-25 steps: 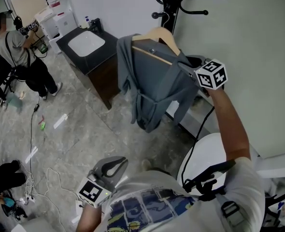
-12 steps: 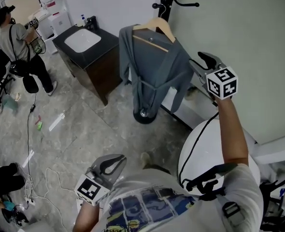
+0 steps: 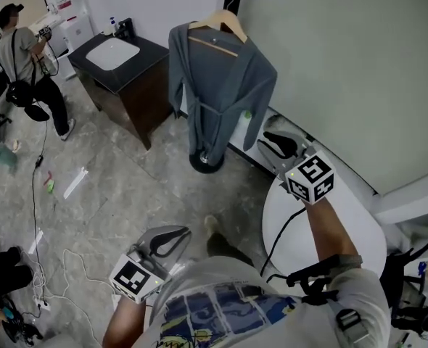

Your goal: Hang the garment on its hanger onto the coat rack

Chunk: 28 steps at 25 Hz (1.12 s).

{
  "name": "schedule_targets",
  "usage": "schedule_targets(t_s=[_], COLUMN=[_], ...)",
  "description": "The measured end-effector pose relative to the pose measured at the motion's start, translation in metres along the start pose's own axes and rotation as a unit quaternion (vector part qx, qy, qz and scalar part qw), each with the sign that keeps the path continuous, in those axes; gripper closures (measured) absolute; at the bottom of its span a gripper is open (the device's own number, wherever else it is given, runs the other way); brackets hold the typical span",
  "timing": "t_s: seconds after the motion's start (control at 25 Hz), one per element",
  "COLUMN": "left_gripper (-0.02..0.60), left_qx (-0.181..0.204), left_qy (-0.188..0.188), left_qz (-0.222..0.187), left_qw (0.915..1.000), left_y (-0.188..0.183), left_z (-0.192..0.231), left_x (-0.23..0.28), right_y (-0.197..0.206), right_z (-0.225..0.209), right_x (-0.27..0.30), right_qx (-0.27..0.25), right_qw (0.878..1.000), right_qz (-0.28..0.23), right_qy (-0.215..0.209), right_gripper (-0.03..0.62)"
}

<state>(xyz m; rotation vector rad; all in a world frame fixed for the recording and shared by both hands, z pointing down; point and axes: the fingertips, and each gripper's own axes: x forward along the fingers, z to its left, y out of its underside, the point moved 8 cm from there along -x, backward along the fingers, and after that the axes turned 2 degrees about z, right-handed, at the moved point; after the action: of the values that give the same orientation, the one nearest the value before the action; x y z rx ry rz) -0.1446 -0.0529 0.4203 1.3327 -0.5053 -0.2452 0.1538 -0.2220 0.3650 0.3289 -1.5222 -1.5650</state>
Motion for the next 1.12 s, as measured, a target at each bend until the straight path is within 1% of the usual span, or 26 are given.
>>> schedule_targets(t_s=[0.12,0.16,0.32,0.44,0.68,0.92,1.12], left_gripper=[0.554,0.554,0.554,0.554,0.557,0.560,0.560], left_qx=[-0.007,-0.008,-0.001,0.000,0.017,0.030,0.019], left_qy=[0.008,0.010,0.023,0.029,0.041,0.038,0.035], left_qz=[0.004,0.006,0.009,0.015,0.022,0.029,0.023], left_qw=[0.9999,0.9999,0.9997,0.9995,0.9988,0.9984,0.9989], left_y=[0.011,0.015,0.019,0.025,0.027,0.023,0.023], left_z=[-0.015,-0.020,-0.034,-0.041,-0.048,-0.051,-0.056], left_x=[-0.006,-0.007,-0.010,-0.014,-0.018,-0.020,-0.028], right_y=[0.024,0.031,0.051,0.059,0.065,0.064,0.060], right_z=[0.042,0.055,0.097,0.122,0.149,0.170,0.192], right_x=[-0.017,-0.022,-0.041,-0.052,-0.060,-0.065,-0.066], right_qx=[0.004,0.007,0.039,0.047,0.048,0.054,0.038], right_qw=[1.000,1.000,0.998,0.998,0.997,0.995,0.993], right_qz=[0.015,0.020,0.021,0.026,0.025,0.021,0.030], right_qy=[-0.010,-0.015,-0.033,-0.044,-0.060,-0.079,-0.104], right_gripper=[0.544,0.551,0.590,0.591,0.592,0.592,0.592])
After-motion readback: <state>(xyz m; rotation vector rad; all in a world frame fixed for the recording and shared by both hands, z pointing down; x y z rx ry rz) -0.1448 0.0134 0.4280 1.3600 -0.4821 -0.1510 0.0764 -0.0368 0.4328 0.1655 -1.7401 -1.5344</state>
